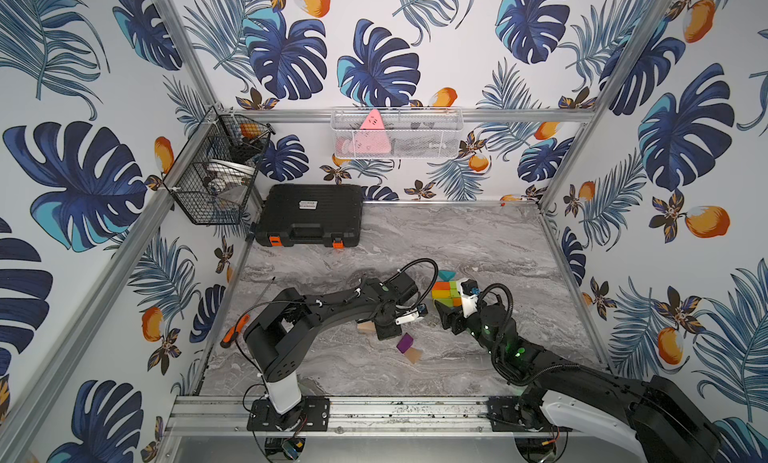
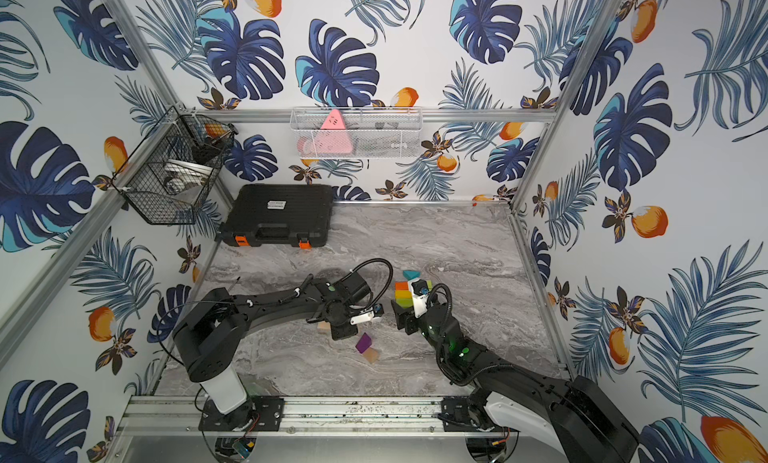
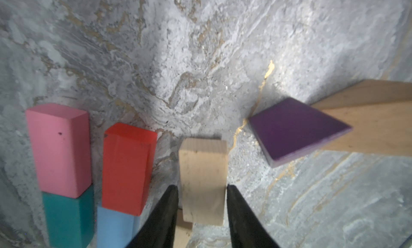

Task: Assemble a piece of candy with building blocks
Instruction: Place the building block at the center of the board, then assemble the building blocks at the center of the board.

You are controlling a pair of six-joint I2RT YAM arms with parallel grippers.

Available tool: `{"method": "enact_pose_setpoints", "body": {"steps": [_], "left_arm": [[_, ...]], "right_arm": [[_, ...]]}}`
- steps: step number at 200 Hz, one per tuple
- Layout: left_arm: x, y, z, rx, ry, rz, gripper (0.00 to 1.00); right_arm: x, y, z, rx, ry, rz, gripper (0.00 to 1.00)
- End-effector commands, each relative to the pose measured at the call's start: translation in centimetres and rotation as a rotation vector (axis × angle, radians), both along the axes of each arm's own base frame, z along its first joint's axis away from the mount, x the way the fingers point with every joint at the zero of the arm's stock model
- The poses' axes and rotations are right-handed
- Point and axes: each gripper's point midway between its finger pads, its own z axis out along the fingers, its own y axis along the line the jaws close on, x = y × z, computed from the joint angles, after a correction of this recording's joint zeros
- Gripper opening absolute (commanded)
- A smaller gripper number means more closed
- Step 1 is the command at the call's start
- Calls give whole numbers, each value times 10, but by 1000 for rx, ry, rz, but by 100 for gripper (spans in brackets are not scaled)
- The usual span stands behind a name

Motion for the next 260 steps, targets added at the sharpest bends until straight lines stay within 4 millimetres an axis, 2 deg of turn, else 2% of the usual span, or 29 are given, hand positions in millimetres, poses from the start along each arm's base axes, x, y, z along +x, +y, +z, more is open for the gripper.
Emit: {"method": "enact_pose_setpoints", "body": {"steps": [1,25,44,65,89,106,129,146,171,189,218,260], "left_arm": [[3,-1,3,-9,-20,-8,44],[4,1,6,-8,-31,0,46],[5,1,17,-27,-58,14,47],[6,5,42,-85,-120,60,48],[12,14,86,-203,-258,199,51],[20,27,114,-296,-370,369,55],[20,52,130,-386,-445,600,55],[13,72,126,-440,-476,743,54],[-1,77,109,-581,-432,842,54],[-8,77,89,-612,-379,888,56],[-16,77,60,-516,-289,927,57],[-27,79,41,-457,-199,1009,57]], "right_arm": [[1,4,8,32,-14,7,83],[1,4,7,29,-12,8,83],[1,4,8,31,-15,7,83],[1,3,9,33,-20,8,83],[0,4,13,43,-28,12,84],[-3,9,18,49,-35,48,84],[-8,28,21,36,8,151,83],[-15,44,17,5,97,237,83],[-23,60,-1,-67,248,312,82],[-27,67,-14,-130,326,341,82],[-28,77,-31,-205,396,338,83],[-37,103,-53,-295,464,388,86]]}}
